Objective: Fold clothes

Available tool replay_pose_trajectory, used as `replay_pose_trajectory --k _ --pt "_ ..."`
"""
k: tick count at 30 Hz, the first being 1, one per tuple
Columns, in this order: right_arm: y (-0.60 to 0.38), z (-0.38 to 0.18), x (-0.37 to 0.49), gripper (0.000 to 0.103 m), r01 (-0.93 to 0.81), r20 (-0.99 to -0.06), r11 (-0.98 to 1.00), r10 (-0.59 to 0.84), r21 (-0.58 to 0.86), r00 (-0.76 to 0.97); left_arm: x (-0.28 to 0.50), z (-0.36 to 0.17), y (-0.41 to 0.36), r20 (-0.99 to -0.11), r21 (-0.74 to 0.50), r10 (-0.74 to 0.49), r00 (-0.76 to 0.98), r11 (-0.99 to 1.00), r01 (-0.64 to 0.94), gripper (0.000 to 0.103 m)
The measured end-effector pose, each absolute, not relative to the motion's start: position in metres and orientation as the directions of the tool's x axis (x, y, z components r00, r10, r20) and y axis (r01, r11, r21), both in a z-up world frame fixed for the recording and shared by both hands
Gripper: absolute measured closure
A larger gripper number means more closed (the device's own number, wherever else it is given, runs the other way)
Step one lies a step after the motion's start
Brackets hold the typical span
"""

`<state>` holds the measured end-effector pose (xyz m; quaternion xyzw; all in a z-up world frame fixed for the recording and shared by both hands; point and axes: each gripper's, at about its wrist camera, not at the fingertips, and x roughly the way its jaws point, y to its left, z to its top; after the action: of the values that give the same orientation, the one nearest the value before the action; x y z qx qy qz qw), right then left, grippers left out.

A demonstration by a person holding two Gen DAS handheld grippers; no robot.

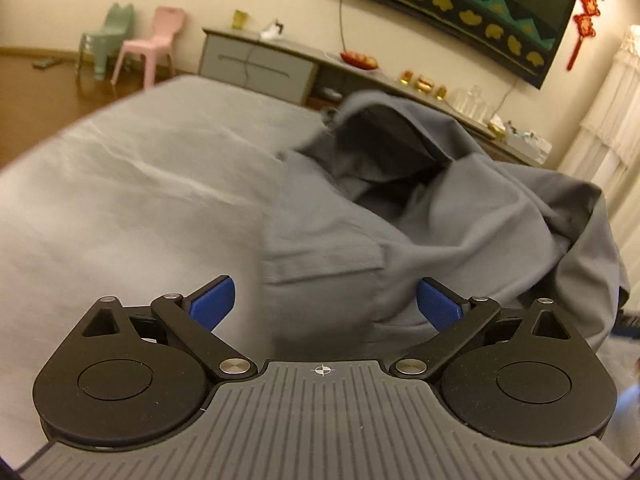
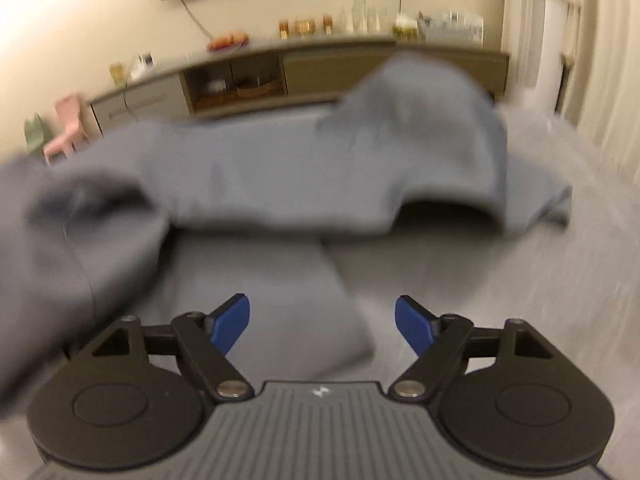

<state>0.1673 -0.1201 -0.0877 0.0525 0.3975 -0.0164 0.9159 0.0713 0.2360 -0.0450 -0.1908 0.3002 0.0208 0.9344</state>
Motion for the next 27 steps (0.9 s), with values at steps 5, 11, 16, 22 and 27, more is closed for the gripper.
replay_pose_trajectory --k 5,11,16,22,27 --pt "-0.099 -0.102 0.175 0.094 -0.007 -0.714 1.000 0.016 0.015 0.700 0.100 -0.014 0.231 -0.521 -0.307 -0.067 0.851 0.945 -0.113 0.103" --pt "-0.111 -0.038 0.149 0.100 0.003 -0.556 0.996 0.045 0.085 0.830 0.104 0.083 0.281 -0.347 -0.352 0.006 0.938 0.926 -0.136 0.103" --pt "-0.205 0.071 0.092 0.100 0.219 -0.253 0.941 -0.153 0.257 0.955 0.088 0.163 0.350 -0.248 -0.342 0.157 0.956 0.909 -0.238 0.103" --pt "-0.308 0.027 0.107 0.100 0.543 -0.485 0.794 -0.374 0.272 0.790 0.091 0.108 0.397 -0.484 -0.222 0.280 0.829 0.878 -0.425 0.103" --pt "-0.300 -0.017 0.135 0.098 0.435 -0.684 0.884 -0.210 0.172 0.698 0.034 0.049 0.394 -0.571 -0.170 0.144 0.808 0.942 -0.288 0.103"
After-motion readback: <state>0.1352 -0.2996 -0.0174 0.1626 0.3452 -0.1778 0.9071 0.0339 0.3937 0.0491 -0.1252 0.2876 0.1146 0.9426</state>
